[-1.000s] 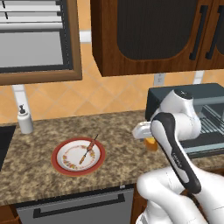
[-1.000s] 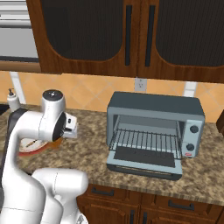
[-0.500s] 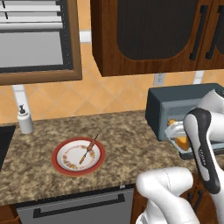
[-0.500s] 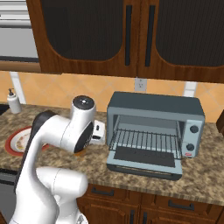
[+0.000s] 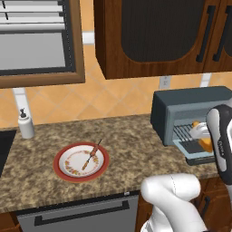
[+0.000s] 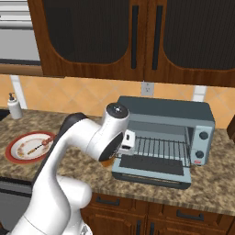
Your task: Pick up the kebab skewer and baguette bread, and place them inside the toaster oven. Close the toaster oven door and start by setting the timer.
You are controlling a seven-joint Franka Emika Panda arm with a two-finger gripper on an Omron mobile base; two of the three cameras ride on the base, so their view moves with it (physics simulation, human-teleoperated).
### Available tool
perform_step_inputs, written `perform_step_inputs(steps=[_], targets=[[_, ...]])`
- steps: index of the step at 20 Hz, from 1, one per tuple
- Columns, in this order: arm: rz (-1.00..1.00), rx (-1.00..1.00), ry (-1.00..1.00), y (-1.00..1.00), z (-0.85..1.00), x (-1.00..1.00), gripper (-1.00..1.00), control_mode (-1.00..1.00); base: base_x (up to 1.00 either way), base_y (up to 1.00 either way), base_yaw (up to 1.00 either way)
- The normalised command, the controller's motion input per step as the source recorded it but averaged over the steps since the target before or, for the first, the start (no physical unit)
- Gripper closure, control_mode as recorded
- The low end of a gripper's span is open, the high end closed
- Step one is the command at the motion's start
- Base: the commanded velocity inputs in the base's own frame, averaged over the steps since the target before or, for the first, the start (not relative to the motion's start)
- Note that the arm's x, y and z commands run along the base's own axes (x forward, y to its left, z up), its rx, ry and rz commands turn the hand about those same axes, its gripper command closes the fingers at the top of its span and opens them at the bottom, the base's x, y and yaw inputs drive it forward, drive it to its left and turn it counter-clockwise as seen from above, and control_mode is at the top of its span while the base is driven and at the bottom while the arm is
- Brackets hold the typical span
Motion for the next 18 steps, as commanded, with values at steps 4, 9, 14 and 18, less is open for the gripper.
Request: perform_step_inputs(steps=[4,9,14,18], targets=[[0.00,0.00,0.00,-0.01,0.00,0.24,1.00,-1.00,0.00,0.00,0.00],[-0.01,-0.01,0.00,-0.17,-0.06,0.13,1.00,-1.00,0.00,0.00,0.00],[0.00,0.00,-0.03,-0.17,0.00,0.32,1.00,-1.00,0.00,0.00,0.00],[0.00,0.00,-0.07,0.00,-0.13,0.09,1.00,-1.00,0.00,0.00,0.00]])
